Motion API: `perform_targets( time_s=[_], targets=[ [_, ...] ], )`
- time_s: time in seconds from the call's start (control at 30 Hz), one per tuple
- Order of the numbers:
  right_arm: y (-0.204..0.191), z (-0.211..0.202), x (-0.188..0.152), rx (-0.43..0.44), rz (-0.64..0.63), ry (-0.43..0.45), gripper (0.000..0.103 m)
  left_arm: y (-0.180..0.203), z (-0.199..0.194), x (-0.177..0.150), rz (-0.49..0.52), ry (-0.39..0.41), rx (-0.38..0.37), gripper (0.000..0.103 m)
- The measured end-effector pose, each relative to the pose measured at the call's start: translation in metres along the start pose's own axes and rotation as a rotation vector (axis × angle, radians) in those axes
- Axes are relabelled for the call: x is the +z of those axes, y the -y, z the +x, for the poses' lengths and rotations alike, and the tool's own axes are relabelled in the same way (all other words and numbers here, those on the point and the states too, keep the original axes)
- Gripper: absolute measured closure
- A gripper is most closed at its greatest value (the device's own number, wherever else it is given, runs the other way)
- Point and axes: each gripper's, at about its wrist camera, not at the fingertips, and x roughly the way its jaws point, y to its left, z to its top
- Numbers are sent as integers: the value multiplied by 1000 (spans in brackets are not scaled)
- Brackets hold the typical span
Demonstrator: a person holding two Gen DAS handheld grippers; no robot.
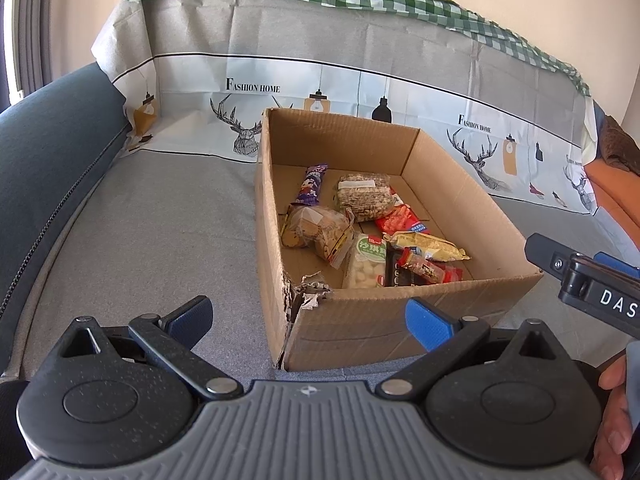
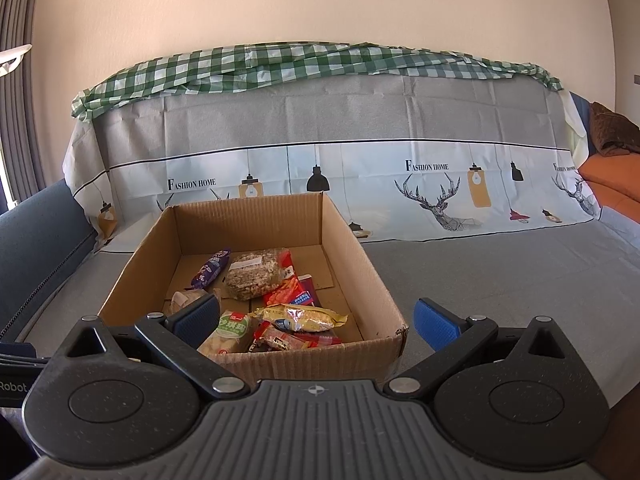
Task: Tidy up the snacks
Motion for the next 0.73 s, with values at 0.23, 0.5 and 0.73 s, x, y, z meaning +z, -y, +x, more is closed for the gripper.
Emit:
perform_targets(
  time_s=[0.23,0.5,0.73],
  targets=[
    [1,-2,0,-1,-17,12,1,-3,2,-1,7,2,-10,0],
    [1,2,3,-3,-14,14,1,-8,10,0,30,17,-36,0],
    [2,14,9,-5,-34,-1,1,-9,16,8,85,86,-81,0]
  ],
)
